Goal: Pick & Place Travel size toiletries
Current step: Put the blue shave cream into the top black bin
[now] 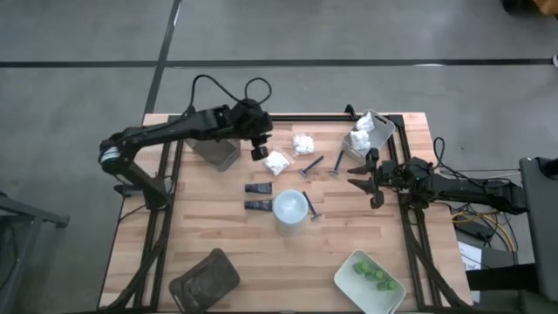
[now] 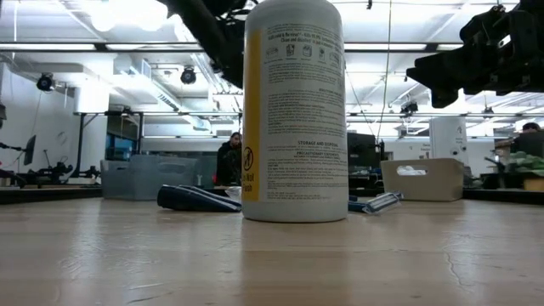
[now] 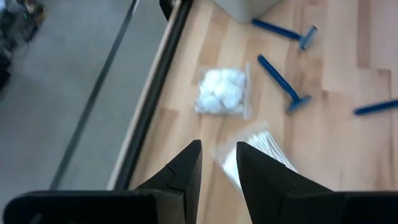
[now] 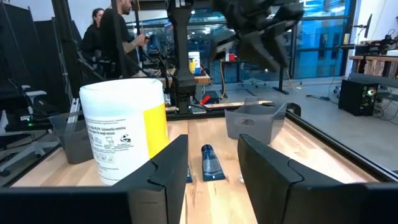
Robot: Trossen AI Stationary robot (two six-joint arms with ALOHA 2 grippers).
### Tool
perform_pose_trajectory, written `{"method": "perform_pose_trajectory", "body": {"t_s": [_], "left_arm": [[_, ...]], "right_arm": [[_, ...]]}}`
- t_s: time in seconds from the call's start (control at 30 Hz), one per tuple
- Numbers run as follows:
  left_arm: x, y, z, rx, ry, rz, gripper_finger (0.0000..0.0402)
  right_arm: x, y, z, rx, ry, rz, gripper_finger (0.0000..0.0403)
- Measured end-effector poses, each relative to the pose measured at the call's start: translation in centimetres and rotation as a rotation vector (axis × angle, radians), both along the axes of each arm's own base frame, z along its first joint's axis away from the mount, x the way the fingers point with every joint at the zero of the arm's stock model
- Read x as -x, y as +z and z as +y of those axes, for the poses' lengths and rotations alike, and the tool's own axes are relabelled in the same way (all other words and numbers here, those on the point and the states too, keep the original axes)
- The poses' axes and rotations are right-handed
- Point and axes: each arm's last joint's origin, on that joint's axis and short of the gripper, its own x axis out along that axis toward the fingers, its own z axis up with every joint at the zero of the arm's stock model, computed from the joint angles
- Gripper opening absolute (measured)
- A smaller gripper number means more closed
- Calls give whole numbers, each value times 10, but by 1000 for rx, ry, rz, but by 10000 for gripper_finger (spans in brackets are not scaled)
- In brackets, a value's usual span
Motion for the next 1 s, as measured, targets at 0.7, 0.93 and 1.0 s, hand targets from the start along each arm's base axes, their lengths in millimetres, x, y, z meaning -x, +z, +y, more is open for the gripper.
{"method": "perform_pose_trajectory", "body": {"t_s": [0.7,0.93,1.0], "left_arm": [[57,-95,-47,348,-109,-24,106],[62,-108,-48,366,-102,12,125],[62,-107,-49,366,-104,10,137]], "right_arm": [[0,0,0,0,0,0,72],[0,0,0,0,0,0,54],[0,0,0,0,0,0,50]]}}
